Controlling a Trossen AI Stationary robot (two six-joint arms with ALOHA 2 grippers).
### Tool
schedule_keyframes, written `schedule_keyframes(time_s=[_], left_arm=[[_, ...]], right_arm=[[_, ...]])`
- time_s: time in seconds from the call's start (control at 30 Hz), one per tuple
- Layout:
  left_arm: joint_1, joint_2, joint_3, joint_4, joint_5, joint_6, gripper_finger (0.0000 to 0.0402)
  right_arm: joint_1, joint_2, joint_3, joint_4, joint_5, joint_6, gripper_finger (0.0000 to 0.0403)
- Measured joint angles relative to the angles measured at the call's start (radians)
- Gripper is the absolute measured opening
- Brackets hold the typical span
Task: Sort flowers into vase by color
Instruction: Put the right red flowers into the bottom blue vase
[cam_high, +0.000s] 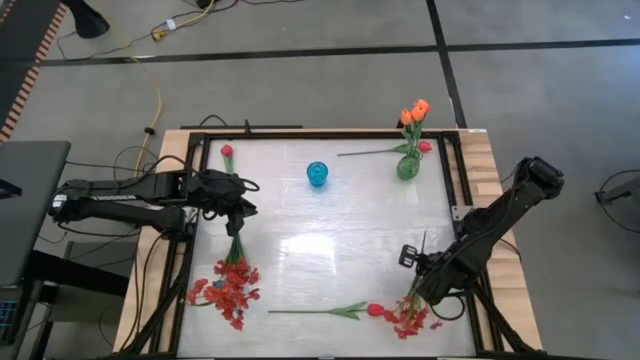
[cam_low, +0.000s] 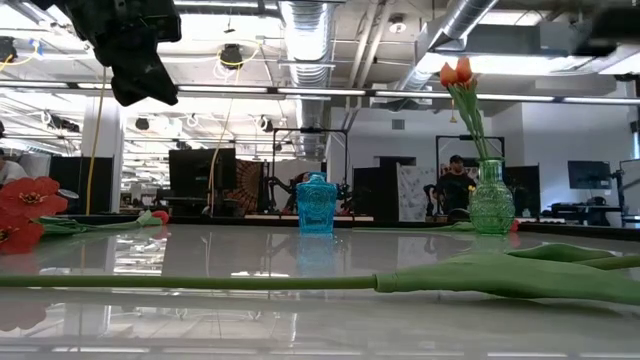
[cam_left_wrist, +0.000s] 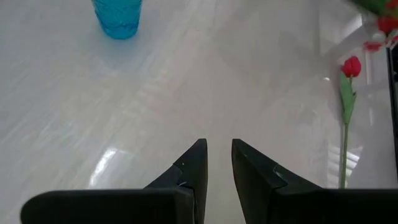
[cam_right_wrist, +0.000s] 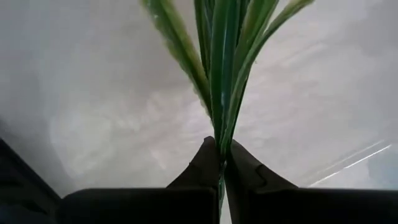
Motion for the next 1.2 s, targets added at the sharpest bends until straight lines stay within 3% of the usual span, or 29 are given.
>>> schedule_keyframes(time_s=[0.33,0.53,0.77,0.97,1.2], left_arm=[[0.0,0.0,0.0,0.034,0.006,0.072,0.0059],[0.0,0.0,0.0,0.116,0.007,0.135,0.0059],[-0.001,0.0,0.0,0.269,0.044,0.185,0.0059],[-0.001,0.016,0.0,0.49,0.044,0.191,0.0059],[-0.029,0.06,0.0,0.649,0.044,0.223,0.0086]], right_arm=[[-0.194,-0.145,0.115,0.04,-0.002,0.171,0.0032],[-0.369,-0.173,0.128,0.363,-0.007,0.238,0.0033],[-0.525,-0.163,0.128,0.8,-0.16,0.307,0.0034],[-0.623,-0.124,0.129,1.036,-0.26,0.4,0.0034],[-0.701,-0.054,0.128,1.258,-0.295,0.481,0.0034]])
